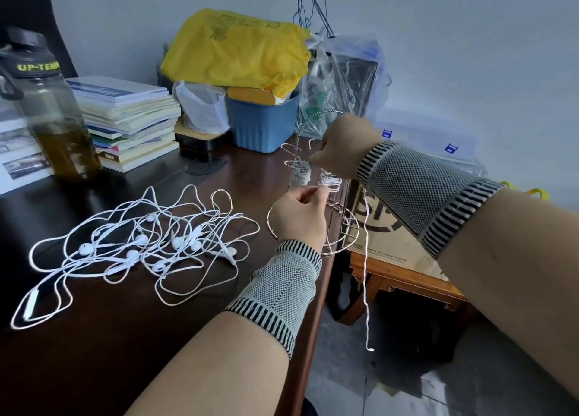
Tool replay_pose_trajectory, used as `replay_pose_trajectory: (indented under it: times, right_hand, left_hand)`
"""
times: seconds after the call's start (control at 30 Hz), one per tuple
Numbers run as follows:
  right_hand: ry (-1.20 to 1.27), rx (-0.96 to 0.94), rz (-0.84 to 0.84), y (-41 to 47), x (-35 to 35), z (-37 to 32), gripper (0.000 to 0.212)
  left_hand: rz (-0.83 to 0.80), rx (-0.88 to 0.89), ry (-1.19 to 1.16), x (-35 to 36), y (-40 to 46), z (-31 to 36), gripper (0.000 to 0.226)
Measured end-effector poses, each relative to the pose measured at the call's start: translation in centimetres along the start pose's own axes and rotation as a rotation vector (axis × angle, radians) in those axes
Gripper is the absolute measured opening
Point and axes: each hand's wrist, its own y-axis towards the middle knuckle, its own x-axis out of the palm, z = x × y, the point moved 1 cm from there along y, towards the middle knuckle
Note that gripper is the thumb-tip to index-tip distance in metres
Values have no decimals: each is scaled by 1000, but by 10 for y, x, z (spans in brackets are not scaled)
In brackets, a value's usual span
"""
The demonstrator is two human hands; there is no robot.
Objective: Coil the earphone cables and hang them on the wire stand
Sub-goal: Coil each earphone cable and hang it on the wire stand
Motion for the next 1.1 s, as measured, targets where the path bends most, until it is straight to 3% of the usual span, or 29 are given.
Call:
replay_pose_trajectory:
  times: [0.23, 0.43, 0.57, 0.67, 0.93, 1.1]
  right_hand:
    - [-199, -186, -42, -29, 2, -18, 13]
    - [-294, -389, 129, -78, 20, 4, 16]
    - [98, -203, 226, -83, 39, 45, 13]
    - [350, -65, 181, -76, 46, 62, 9]
    - [1076, 191, 39, -68, 54, 69, 41]
    - [1160, 224, -19, -68, 60, 73, 48]
  left_hand:
    - [9, -37, 13, 2, 2, -2, 12]
    - [-13, -64, -62, 2, 5, -3, 9]
    - [-53, -40, -57, 1, 4, -2, 15]
    - [-31, -18, -36, -4, 2, -1, 18]
    - [-30, 58, 284, -15, -1, 5, 24]
    - [-15, 199, 451, -21, -17, 20, 10]
